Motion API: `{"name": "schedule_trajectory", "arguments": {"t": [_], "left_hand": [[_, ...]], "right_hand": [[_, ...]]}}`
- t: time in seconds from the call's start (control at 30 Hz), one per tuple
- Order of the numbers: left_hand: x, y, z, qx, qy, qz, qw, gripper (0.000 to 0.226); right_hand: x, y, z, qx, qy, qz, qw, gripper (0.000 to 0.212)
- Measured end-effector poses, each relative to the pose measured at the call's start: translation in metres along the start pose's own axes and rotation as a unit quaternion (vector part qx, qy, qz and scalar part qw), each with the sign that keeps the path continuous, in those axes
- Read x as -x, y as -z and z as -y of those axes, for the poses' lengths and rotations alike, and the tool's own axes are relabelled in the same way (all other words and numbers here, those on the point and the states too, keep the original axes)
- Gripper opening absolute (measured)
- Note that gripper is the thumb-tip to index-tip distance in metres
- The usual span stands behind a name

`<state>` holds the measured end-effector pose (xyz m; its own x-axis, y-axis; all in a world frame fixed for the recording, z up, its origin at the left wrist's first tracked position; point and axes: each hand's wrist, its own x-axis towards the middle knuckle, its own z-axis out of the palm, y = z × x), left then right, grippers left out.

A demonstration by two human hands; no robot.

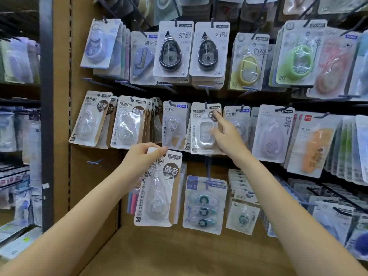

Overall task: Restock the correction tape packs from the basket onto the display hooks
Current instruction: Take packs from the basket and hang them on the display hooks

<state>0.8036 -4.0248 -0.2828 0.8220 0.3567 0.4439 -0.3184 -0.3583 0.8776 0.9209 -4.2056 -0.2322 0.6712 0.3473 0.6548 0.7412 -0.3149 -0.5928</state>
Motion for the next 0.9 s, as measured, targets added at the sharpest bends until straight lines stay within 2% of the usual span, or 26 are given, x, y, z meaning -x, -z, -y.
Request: {"name": "schedule_trajectory", "arguments": {"t": [0.1,0.17,0.2,0.23,0.27,0.3,0.37,0.4,0.5,0.57,0.63,0.7,0.8,0.9], "left_hand": [[0.0,-0.004,0.003,0.019,0.0,-0.006,1.0,0.022],[-0.003,-0.009,0.003,0.044,-0.001,-0.013,0.999,0.021],[-0.004,-0.012,0.002,0.057,0.001,-0.016,0.998,0.022],[-0.005,-0.016,0.0,0.07,0.002,-0.02,0.997,0.023],[-0.006,-0.021,-0.003,0.084,-0.001,-0.024,0.996,0.022],[-0.007,-0.026,-0.006,0.098,-0.006,-0.026,0.995,0.021],[-0.008,-0.039,-0.012,0.12,-0.019,-0.034,0.992,0.02],[-0.009,-0.045,-0.014,0.118,-0.028,-0.035,0.992,0.019],[-0.006,-0.06,-0.016,0.088,-0.048,-0.02,0.995,0.008],[-0.002,-0.068,-0.016,0.091,-0.041,0.036,0.994,0.025],[0.002,-0.078,-0.013,0.074,-0.055,0.101,0.991,0.048],[0.004,-0.089,-0.012,0.016,-0.088,0.148,0.985,0.061],[0.0,-0.105,-0.018,-0.05,-0.115,0.175,0.977,0.059],[-0.006,-0.111,-0.024,-0.028,-0.098,0.169,0.98,0.058]], "right_hand": [[0.004,0.004,0.003,0.106,-0.007,-0.002,0.994,0.054],[0.021,0.005,0.002,0.179,0.034,-0.079,0.98,0.046],[0.033,0.004,0.002,0.178,0.065,-0.115,0.975,0.041],[0.047,0.001,0.0,0.15,0.085,-0.119,0.978,0.038],[0.061,-0.002,-0.001,0.1,0.089,-0.081,0.988,0.041],[0.075,-0.006,0.001,0.037,0.069,-0.009,0.997,0.049],[0.097,-0.013,0.004,-0.095,0.009,0.128,0.987,0.065],[0.103,-0.014,0.002,-0.134,-0.006,0.15,0.98,0.068],[0.105,-0.01,-0.009,-0.225,-0.021,0.08,0.971,0.068],[0.101,-0.003,-0.019,-0.258,-0.022,0.006,0.966,0.062],[0.096,0.004,-0.032,-0.241,0.0,-0.06,0.969,0.056],[0.088,0.011,-0.043,-0.198,0.017,-0.124,0.972,0.054],[0.073,0.025,-0.049,-0.144,0.049,-0.186,0.971,0.054],[0.057,0.036,-0.041,-0.101,0.077,-0.175,0.976,0.056]]}}
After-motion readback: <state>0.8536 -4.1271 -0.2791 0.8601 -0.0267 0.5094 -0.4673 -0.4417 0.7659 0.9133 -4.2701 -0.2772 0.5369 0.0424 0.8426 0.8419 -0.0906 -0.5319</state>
